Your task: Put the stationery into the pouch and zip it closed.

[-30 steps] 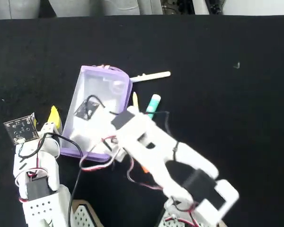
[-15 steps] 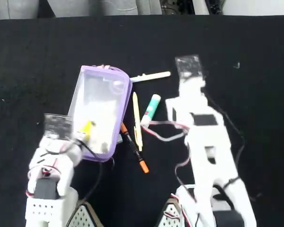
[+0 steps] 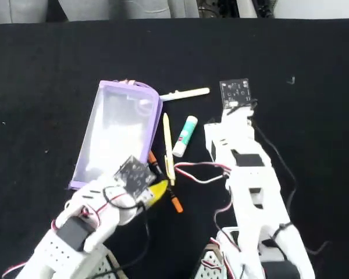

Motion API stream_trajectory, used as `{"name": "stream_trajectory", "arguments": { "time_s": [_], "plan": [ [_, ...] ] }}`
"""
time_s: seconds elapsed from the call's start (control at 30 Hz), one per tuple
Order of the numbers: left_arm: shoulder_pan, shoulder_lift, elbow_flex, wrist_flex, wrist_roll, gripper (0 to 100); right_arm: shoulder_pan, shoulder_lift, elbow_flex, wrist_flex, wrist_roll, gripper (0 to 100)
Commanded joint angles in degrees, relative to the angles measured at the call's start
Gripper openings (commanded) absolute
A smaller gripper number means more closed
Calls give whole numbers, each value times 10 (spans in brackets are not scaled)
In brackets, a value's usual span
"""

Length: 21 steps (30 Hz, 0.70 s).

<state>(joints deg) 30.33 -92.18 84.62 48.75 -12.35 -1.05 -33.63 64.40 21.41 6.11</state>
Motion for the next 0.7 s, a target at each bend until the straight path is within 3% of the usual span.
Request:
{"name": "stream_trajectory", "arguments": {
  "time_s": [0.0,0.17,0.3,0.5,0.67],
  "plan": [
    [-47,220,-149,-37,12,210,41,58,-71,2,-7,161],
    [-83,526,-305,-37,33,203,69,124,-114,5,-7,159],
    [-101,680,-380,-42,28,113,73,145,-128,4,-7,159],
    [-128,795,-420,-42,-31,101,74,145,-128,2,-7,159],
    [-230,798,-428,-35,-62,101,74,145,-128,2,-7,159]
  ]
}}
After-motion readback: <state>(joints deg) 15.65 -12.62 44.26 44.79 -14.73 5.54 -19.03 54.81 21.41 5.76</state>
